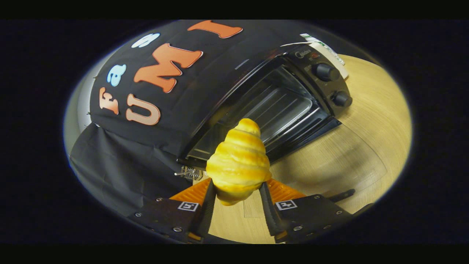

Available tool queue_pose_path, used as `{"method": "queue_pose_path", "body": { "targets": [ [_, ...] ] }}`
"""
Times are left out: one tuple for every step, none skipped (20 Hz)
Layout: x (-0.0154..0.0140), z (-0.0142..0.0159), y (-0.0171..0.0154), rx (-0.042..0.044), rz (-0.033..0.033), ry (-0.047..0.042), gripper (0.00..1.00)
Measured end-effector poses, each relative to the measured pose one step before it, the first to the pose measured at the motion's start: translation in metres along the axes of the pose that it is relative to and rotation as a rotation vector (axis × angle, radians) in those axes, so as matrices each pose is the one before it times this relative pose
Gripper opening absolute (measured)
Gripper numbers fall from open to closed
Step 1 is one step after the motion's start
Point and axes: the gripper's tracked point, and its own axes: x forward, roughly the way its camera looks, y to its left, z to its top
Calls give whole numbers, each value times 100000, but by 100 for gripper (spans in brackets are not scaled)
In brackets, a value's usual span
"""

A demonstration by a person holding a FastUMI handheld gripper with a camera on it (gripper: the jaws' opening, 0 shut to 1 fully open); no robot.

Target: Open the toaster oven, put the food inside, and close the toaster oven door.

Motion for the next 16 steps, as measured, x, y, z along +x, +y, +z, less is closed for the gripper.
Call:
{"method": "queue_pose_path", "body": {
  "targets": [
    [562,367,18,521,-496,186,61],
    [498,380,-24,333,-652,-96,61],
    [404,460,-60,489,-367,-336,61],
    [323,512,105,580,192,-1041,61],
    [358,614,-77,677,-213,-981,61],
    [244,489,79,691,611,-1324,61],
    [396,422,14,708,-64,-946,61],
    [352,392,93,498,617,-1036,61],
    [252,333,266,36,605,-1326,61],
    [339,328,-34,104,-342,-1022,61],
    [472,222,120,-248,759,-1011,61],
    [202,118,125,-364,-82,-925,61],
    [460,254,82,-538,485,-780,61],
    [387,129,-96,-122,-344,-700,61],
    [327,156,81,-89,228,-1221,61],
    [364,184,-111,-821,-560,-680,61]
  ]
}}
